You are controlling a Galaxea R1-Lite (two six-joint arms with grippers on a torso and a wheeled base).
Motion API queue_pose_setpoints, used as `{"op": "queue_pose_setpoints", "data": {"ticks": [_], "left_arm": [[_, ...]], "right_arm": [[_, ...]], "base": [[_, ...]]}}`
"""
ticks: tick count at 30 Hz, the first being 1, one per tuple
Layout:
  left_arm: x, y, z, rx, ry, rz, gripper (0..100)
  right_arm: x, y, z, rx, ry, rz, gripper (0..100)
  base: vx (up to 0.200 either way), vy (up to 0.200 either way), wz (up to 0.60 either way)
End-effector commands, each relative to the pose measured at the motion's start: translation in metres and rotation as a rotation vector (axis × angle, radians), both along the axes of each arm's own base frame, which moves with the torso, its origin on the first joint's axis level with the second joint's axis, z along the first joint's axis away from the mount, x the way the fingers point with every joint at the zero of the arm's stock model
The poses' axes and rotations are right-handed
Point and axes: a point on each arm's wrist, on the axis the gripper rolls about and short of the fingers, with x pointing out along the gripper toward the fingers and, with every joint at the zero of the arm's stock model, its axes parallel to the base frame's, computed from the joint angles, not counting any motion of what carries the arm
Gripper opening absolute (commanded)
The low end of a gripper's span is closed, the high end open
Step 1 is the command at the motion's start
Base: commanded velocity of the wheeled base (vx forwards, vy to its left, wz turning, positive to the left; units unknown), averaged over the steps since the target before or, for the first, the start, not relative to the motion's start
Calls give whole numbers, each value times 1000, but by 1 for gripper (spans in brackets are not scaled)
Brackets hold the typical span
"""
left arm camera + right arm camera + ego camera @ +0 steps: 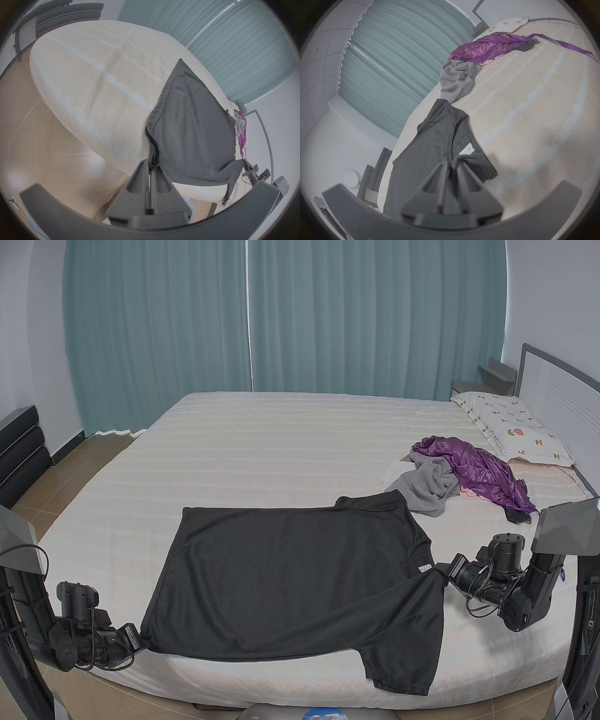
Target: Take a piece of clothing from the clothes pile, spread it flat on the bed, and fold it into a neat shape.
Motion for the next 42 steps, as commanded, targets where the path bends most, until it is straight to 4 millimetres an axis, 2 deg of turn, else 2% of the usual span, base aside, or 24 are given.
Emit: {"op": "queue_pose_setpoints", "data": {"ticks": [1,5,7,9,11,12,19,25,30,37,42], "left_arm": [[0,0,-1,-2,6,2,0],[-1,0,-1,-3,8,1,0],[-1,0,-2,-11,10,-3,0],[-1,0,-2,-16,11,-6,0],[-1,0,-2,-18,11,-8,0],[-1,0,-2,-18,11,-8,0],[-1,-1,-2,-19,14,-8,0],[-1,-1,-2,-20,14,-9,0],[-1,-1,-2,-19,13,-10,0],[-1,-1,-2,-19,13,-10,0],[-1,-1,-2,-19,13,-10,0]], "right_arm": [[2,0,-4,1,-1,0,100],[-1,-4,0,2,-7,-9,100],[-6,-12,11,8,-24,-21,100],[-9,-14,14,10,-22,-19,100],[-24,-18,16,8,6,4,100],[-37,-19,14,-15,30,44,100],[-81,-28,14,-51,18,157,100],[-107,-24,6,-53,105,273,100],[-109,-17,-1,-53,130,330,100],[-113,4,-13,-58,182,419,100],[-113,7,-18,-65,196,432,100]], "base": [[0,0,0],[0,0,0],[0,0,0],[0,0,0],[0,0,0],[0,0,0],[0,0,0],[0,0,0],[0,0,0],[0,0,0],[0,0,0]]}}
